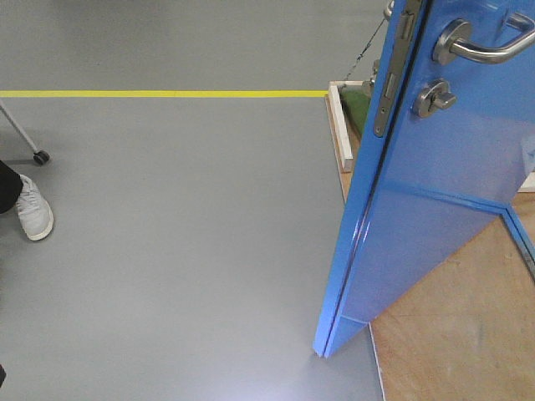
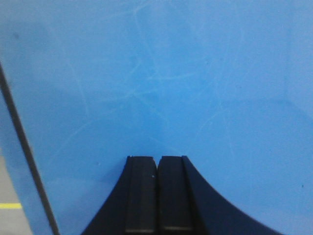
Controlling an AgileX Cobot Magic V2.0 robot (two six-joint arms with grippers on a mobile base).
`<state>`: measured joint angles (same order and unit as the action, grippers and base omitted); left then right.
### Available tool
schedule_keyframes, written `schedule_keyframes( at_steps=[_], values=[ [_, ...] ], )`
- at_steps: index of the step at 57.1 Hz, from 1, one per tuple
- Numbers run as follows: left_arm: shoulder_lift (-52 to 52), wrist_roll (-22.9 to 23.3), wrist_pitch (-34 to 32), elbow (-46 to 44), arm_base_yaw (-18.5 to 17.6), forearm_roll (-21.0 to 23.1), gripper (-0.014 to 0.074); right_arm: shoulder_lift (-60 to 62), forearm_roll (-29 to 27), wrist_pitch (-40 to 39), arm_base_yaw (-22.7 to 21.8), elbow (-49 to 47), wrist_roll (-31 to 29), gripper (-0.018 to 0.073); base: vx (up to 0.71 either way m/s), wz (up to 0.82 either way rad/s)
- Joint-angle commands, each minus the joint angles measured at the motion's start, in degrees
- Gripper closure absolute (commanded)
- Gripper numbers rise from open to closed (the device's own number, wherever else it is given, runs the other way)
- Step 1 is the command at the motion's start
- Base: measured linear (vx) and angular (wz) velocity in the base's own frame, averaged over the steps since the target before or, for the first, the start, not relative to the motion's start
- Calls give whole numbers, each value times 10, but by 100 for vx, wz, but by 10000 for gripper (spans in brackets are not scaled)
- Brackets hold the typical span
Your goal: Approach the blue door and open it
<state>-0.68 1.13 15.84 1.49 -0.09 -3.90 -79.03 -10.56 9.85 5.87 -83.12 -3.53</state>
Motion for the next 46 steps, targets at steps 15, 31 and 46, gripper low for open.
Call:
schedule_keyframes(
  at_steps=[15, 31, 46],
  values=[
    [-7, 4, -49, -15, -3, 1, 524, 16, 0, -48, 0, -19, -2, 547, 0, 0],
    [-7, 4, -49, -15, -3, 1, 524, 16, 0, -48, 0, -19, -2, 547, 0, 0],
    [-7, 4, -49, -15, -3, 1, 524, 16, 0, -46, 0, -19, -2, 547, 0, 0]
  ],
)
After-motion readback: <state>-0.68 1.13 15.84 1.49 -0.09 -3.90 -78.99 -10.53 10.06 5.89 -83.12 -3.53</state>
